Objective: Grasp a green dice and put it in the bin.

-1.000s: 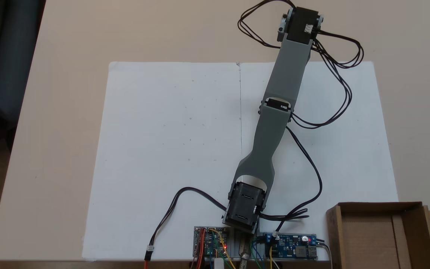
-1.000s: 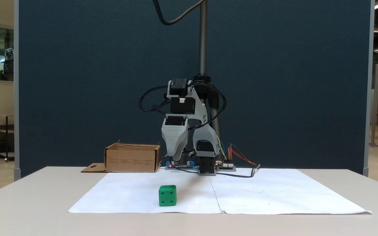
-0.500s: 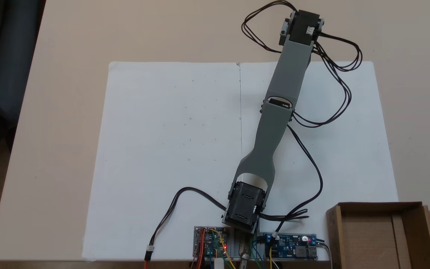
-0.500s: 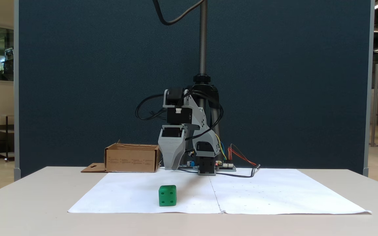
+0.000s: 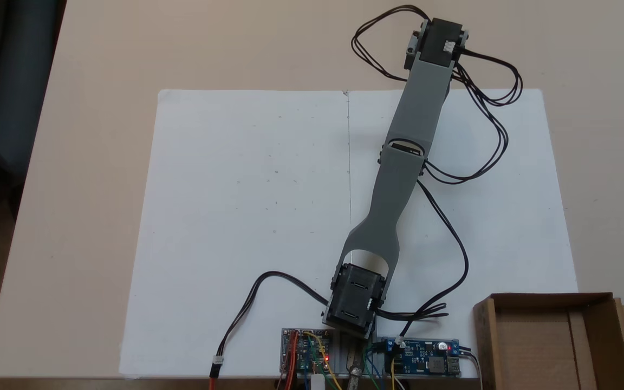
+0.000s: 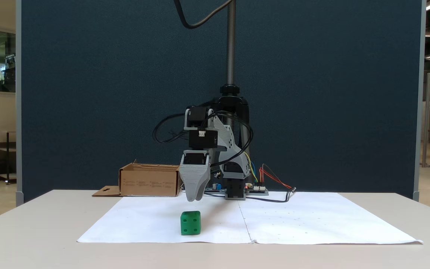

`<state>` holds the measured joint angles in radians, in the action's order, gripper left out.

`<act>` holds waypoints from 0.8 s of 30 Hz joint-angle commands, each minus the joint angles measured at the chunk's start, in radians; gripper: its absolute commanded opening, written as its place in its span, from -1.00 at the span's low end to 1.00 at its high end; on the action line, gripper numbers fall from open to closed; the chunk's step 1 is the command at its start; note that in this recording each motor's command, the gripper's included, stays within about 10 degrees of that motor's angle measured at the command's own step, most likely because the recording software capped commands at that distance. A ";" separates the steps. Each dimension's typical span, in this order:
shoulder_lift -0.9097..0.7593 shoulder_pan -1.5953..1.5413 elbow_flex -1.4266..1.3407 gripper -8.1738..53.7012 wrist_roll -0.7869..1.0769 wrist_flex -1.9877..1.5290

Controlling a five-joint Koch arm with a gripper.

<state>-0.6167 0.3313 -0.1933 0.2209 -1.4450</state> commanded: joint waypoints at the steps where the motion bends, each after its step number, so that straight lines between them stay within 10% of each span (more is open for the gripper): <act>1: -0.023 0.014 0.037 0.78 0.043 -0.175; 24: 0.054 0.018 0.052 0.78 0.121 -0.175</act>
<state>-0.5461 0.3482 -0.1948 0.2500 -1.4450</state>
